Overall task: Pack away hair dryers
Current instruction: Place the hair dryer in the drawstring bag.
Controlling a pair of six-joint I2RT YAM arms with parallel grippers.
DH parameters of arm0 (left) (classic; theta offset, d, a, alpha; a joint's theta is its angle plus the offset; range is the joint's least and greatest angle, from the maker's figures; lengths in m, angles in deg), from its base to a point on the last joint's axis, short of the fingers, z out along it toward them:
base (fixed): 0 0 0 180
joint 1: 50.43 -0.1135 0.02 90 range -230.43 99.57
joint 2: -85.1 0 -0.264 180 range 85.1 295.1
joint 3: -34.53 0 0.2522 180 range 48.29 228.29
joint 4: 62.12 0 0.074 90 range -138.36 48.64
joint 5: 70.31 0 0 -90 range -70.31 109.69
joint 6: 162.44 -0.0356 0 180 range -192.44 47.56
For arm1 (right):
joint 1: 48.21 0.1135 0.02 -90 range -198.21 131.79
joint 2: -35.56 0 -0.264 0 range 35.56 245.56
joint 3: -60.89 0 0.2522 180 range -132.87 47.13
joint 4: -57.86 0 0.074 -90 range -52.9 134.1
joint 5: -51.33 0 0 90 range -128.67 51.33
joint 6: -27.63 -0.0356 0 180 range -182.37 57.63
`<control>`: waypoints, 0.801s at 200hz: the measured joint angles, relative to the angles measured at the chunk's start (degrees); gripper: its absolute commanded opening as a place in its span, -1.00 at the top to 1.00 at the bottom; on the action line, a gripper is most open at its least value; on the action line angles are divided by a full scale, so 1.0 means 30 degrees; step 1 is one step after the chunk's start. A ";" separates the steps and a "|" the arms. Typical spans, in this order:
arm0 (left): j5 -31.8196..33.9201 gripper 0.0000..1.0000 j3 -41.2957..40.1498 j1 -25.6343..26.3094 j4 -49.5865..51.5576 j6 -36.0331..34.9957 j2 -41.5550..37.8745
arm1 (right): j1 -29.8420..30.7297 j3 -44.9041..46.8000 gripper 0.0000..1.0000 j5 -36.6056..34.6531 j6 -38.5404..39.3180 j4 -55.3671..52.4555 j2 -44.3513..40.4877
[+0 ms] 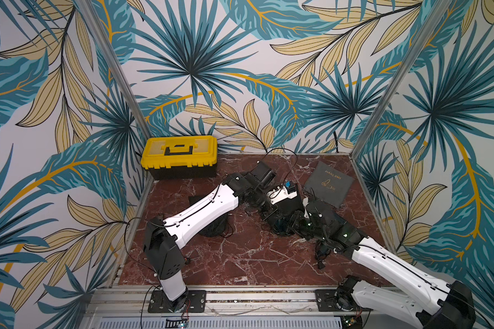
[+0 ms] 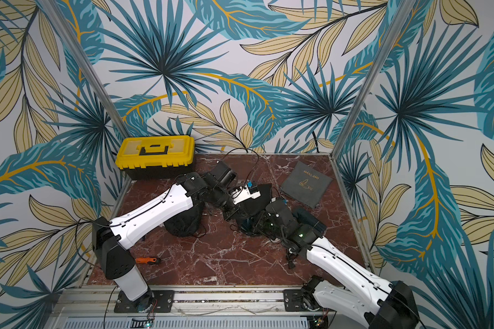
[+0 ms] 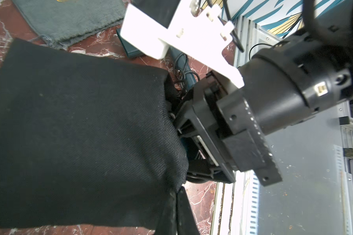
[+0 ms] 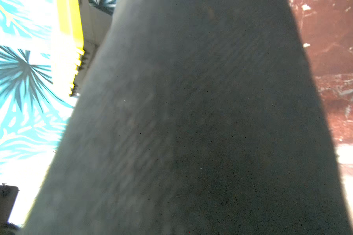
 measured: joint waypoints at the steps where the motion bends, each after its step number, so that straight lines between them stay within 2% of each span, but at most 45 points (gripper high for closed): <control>1: -0.0007 1.00 0.0000 0.0000 0.0007 0.0000 0.0000 | 0.0000 0.0000 1.00 -0.0015 0.0000 0.0007 0.0000; 14: -0.0255 1.00 0.0000 0.0000 0.0007 0.0138 0.0000 | -0.0007 0.0000 1.00 -0.0408 -0.0204 0.0204 0.0000; 23: -0.0452 1.00 0.0007 0.0000 0.0015 0.0204 0.0000 | -0.0007 0.0022 0.89 -0.0663 -0.0291 0.0306 -0.0015; 41: -0.0670 1.00 0.0058 0.0000 0.0080 0.0357 0.0000 | -0.0007 0.0109 0.89 -0.1042 -0.0444 0.0386 -0.0131; 54: -0.0852 1.00 0.0219 -0.0029 0.0226 0.0539 0.0000 | -0.0007 0.0109 0.79 -0.1188 -0.0488 0.0408 -0.0168; 72: -0.1166 1.00 0.0852 -0.0270 0.0510 0.0940 0.0000 | -0.0007 0.0109 0.74 -0.1260 -0.0488 0.0415 -0.0226; 90: -0.1851 1.00 0.1668 -0.0670 0.0678 0.1559 0.0007 | -0.0007 0.0095 0.54 -0.1282 -0.0444 0.0423 -0.0291; 141: -0.3869 1.00 0.2368 -0.1814 0.0685 0.3337 0.0372 | -0.0007 -0.0444 0.52 -0.1282 0.0000 0.0678 -0.0379; 160: -0.4299 1.00 0.2280 -0.1683 0.0554 0.3694 0.0495 | -0.0007 -0.0576 0.24 -0.1290 0.0189 0.0911 -0.0401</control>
